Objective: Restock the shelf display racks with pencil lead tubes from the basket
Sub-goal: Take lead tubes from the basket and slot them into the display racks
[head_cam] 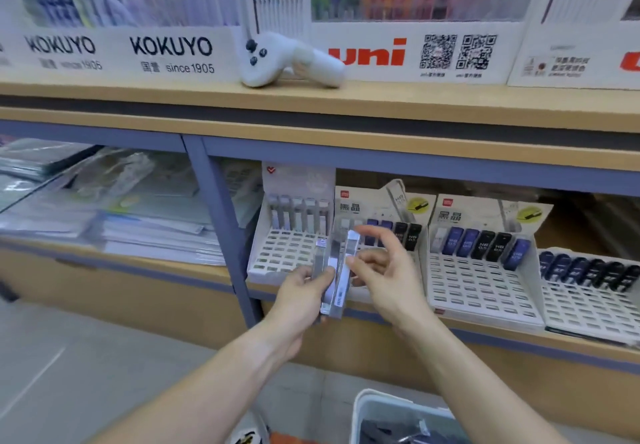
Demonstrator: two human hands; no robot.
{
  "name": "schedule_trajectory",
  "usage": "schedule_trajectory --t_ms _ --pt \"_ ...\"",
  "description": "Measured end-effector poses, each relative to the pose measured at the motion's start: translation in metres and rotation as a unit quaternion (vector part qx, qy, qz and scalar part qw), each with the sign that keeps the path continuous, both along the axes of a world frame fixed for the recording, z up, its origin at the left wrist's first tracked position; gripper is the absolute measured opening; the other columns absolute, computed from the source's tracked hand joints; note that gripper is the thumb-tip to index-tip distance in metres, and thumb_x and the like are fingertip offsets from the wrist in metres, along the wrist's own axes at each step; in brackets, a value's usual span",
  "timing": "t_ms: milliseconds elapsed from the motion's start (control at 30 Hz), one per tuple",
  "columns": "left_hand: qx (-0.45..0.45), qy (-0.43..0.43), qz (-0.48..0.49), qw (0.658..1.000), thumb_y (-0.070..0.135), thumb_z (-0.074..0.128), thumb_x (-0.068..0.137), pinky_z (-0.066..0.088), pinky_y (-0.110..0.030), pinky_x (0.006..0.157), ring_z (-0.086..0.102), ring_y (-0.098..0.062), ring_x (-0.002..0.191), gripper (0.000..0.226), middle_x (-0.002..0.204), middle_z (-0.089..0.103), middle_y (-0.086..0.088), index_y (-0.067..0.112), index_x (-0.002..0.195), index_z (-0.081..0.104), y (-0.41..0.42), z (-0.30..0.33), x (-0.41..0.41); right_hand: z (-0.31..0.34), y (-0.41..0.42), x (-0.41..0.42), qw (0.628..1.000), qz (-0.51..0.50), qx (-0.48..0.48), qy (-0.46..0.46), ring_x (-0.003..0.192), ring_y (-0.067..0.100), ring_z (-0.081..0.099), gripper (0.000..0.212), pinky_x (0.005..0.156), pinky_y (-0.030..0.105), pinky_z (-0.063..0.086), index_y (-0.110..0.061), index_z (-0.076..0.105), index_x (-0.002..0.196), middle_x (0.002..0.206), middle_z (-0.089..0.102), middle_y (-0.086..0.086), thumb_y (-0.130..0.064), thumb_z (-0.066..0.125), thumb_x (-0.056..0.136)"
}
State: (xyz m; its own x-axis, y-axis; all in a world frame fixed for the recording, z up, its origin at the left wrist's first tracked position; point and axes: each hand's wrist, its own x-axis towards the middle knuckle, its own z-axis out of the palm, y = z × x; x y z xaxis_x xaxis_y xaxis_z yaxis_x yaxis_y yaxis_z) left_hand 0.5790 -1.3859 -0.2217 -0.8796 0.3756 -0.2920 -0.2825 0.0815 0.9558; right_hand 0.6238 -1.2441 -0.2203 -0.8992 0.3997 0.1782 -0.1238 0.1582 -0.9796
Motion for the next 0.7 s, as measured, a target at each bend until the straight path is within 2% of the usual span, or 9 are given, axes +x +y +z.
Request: schedule_trajectory --t_ms 67,133,167,267,400,467,567,633,700 --pt "-0.011 0.008 0.033 0.999 0.029 0.062 0.102 0.037 -0.021 0.043 0.053 -0.007 0.044 0.019 0.06 0.064 0.004 0.016 0.089 0.059 -0.008 0.0 -0.015 -0.002 -0.006 -0.019 1.0 -0.005 0.017 -0.01 0.083 0.029 0.07 0.04 0.087 0.051 0.058 -0.037 0.058 0.119 0.079 0.071 0.009 -0.007 0.068 0.094" --pt "-0.021 0.008 0.086 0.996 0.027 0.061 0.102 0.04 -0.023 0.047 0.057 -0.011 0.054 0.018 0.076 0.071 -0.001 0.016 0.089 0.059 -0.015 -0.003 -0.03 -0.002 -0.011 -0.037 0.999 -0.015 0.04 -0.012 0.08 0.023 0.069 0.041 0.085 0.048 0.059 -0.04 0.057 0.117 0.077 0.07 0.004 -0.008 0.068 0.094" --pt "-0.017 0.004 0.116 0.993 0.025 0.059 0.103 0.041 -0.024 0.049 0.059 -0.013 0.058 0.017 0.082 0.073 -0.003 0.014 0.091 0.059 -0.018 -0.005 -0.036 -0.001 -0.014 -0.046 0.998 -0.027 0.051 -0.006 0.078 0.018 0.069 0.041 0.082 0.043 0.059 -0.04 0.056 0.117 0.077 0.07 0.002 -0.009 0.069 0.093" --pt "-0.016 -0.011 0.183 0.983 0.021 0.055 0.105 0.038 -0.028 0.055 0.059 -0.015 0.061 0.012 0.081 0.075 0.0 0.012 0.099 0.059 -0.025 -0.009 -0.05 0.005 -0.022 -0.073 0.993 -0.07 0.086 0.03 0.075 0.008 0.067 0.039 0.073 0.023 0.051 -0.04 0.052 0.114 0.081 0.07 -0.001 -0.011 0.069 0.093" --pt "-0.032 -0.008 0.232 0.972 0.017 0.051 0.105 0.033 -0.024 0.048 0.056 -0.014 0.063 0.013 0.088 0.075 0.001 0.017 0.094 0.055 -0.029 -0.009 -0.057 0.005 -0.032 -0.108 0.985 -0.095 0.129 0.063 0.079 0.0 0.065 0.039 0.07 0.015 0.05 -0.039 0.046 0.112 0.084 0.069 -0.007 -0.011 0.068 0.094" --pt "-0.028 -0.021 0.242 0.97 0.015 0.052 0.104 0.033 -0.022 0.045 0.057 -0.014 0.064 0.009 0.091 0.075 -0.001 0.017 0.097 0.057 -0.029 -0.011 -0.06 0.002 -0.038 -0.123 0.98 -0.097 0.161 0.068 0.078 -0.002 0.066 0.039 0.071 0.019 0.052 -0.038 0.045 0.113 0.084 0.069 -0.011 -0.012 0.067 0.095" --pt "-0.031 -0.04 0.258 0.965 0.008 0.055 0.1 0.033 -0.027 0.049 0.057 -0.019 0.065 0.009 0.086 0.072 -0.007 0.014 0.095 0.06 -0.032 -0.015 -0.065 -0.004 -0.046 -0.143 0.974 -0.084 0.199 0.07 0.078 0.005 0.067 0.039 0.071 0.028 0.056 -0.036 0.043 0.115 0.084 0.067 -0.014 -0.011 0.066 0.095" --pt "-0.031 -0.045 0.266 0.963 0.005 0.055 0.099 0.033 -0.028 0.051 0.056 -0.02 0.066 0.012 0.087 0.072 -0.009 0.014 0.092 0.06 -0.034 -0.016 -0.068 -0.009 -0.05 -0.153 0.971 -0.071 0.22 0.068 0.079 0.012 0.068 0.04 0.072 0.037 0.059 -0.036 0.042 0.116 0.086 0.068 -0.01 -0.009 0.065 0.096" --pt "-0.021 -0.057 0.274 0.96 0.005 0.055 0.099 0.036 -0.029 0.053 0.059 -0.021 0.071 0.011 0.094 0.074 -0.008 0.014 0.099 0.061 -0.036 -0.016 -0.071 -0.015 -0.052 -0.161 0.966 -0.063 0.246 0.058 0.079 0.016 0.068 0.04 0.071 0.042 0.059 -0.035 0.041 0.119 0.089 0.07 -0.006 -0.011 0.064 0.097"
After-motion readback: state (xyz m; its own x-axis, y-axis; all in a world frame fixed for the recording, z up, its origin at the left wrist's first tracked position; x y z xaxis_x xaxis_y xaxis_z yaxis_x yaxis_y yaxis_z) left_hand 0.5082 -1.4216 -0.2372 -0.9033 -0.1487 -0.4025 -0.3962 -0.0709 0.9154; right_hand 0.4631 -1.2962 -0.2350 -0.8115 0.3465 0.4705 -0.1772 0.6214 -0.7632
